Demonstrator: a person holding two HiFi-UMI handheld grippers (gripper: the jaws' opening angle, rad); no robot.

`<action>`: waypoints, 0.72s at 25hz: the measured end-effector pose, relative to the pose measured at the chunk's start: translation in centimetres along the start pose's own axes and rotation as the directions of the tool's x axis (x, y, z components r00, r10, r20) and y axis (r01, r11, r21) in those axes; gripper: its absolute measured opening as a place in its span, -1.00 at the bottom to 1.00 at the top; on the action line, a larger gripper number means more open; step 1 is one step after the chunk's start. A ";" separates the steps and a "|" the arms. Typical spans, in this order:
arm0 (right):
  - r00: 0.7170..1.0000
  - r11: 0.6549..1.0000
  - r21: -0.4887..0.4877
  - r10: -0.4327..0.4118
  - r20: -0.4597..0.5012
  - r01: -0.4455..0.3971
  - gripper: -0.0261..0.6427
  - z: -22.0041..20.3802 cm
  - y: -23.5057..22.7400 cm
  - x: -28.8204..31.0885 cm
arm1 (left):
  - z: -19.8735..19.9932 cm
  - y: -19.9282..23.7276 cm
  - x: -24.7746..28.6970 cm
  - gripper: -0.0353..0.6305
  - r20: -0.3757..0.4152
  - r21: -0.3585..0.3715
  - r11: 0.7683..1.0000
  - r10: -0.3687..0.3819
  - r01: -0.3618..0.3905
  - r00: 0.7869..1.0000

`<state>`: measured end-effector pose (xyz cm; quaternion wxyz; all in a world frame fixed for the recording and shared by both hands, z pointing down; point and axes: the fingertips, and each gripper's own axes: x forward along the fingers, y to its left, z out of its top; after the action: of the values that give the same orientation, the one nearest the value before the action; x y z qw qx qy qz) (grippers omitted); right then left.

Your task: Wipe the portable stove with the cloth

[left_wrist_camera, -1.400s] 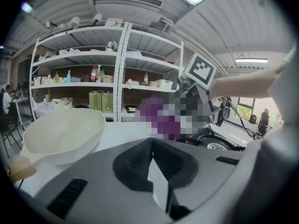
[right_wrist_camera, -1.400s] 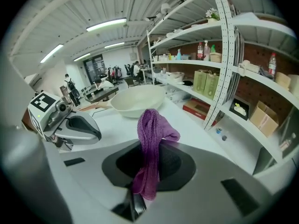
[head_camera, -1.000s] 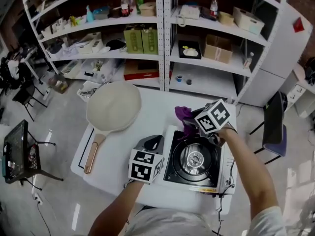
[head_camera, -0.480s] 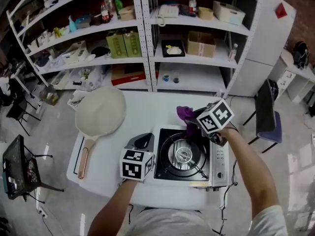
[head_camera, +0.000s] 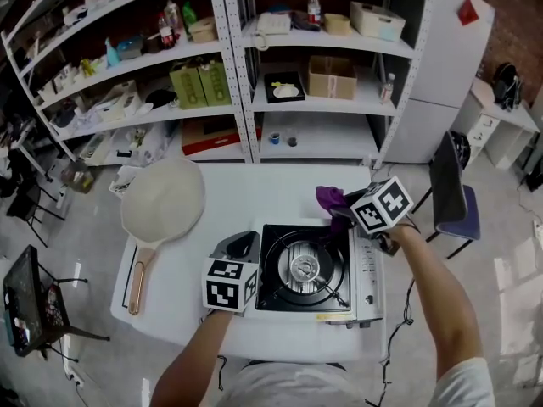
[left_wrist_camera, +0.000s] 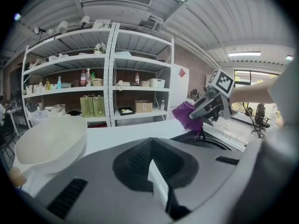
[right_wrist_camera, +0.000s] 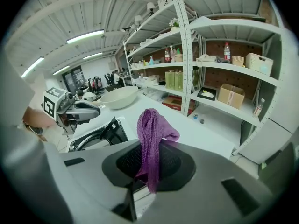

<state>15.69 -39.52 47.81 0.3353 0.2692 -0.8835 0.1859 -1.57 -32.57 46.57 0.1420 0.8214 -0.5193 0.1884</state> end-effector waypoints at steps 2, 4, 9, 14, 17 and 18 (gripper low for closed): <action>1.000 1.000 0.013 -0.010 0.005 0.010 -0.73 -0.5 -0.5 -0.6 | 0.0 -0.3 0.2 -0.88 -0.001 0.003 1.000 -0.004 0.004 1.000; 1.000 0.999 0.025 -0.023 0.012 0.023 -0.73 -0.9 -0.9 -1.3 | 0.1 -0.4 0.4 -0.88 -0.001 0.007 1.000 -0.008 0.008 1.000; 0.997 0.996 0.068 -0.056 0.061 0.052 -0.73 -1.1 -1.3 -2.7 | 0.2 -0.7 0.5 -0.88 -0.003 0.013 1.000 -0.013 0.013 1.000; 0.980 0.990 0.083 -0.127 0.153 0.116 -0.73 0.6 -0.9 -5.1 | 0.9 -0.4 0.0 -0.88 0.003 0.023 1.000 -0.011 0.011 1.000; 0.960 0.984 0.077 -0.172 0.221 0.158 -0.73 1.8 0.0 -7.2 | 1.6 -0.2 -0.4 -0.88 0.017 0.025 1.000 -0.008 0.007 1.000; 0.952 0.981 0.071 -0.190 0.239 0.178 -0.73 2.1 0.5 -8.0 | 1.8 -0.1 -0.6 -0.88 0.021 0.025 1.000 -0.007 0.006 1.000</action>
<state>19.39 -37.45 40.72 0.2330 0.3792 -0.8844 0.1408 -1.42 -32.81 44.69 0.1266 0.8268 -0.5156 0.1856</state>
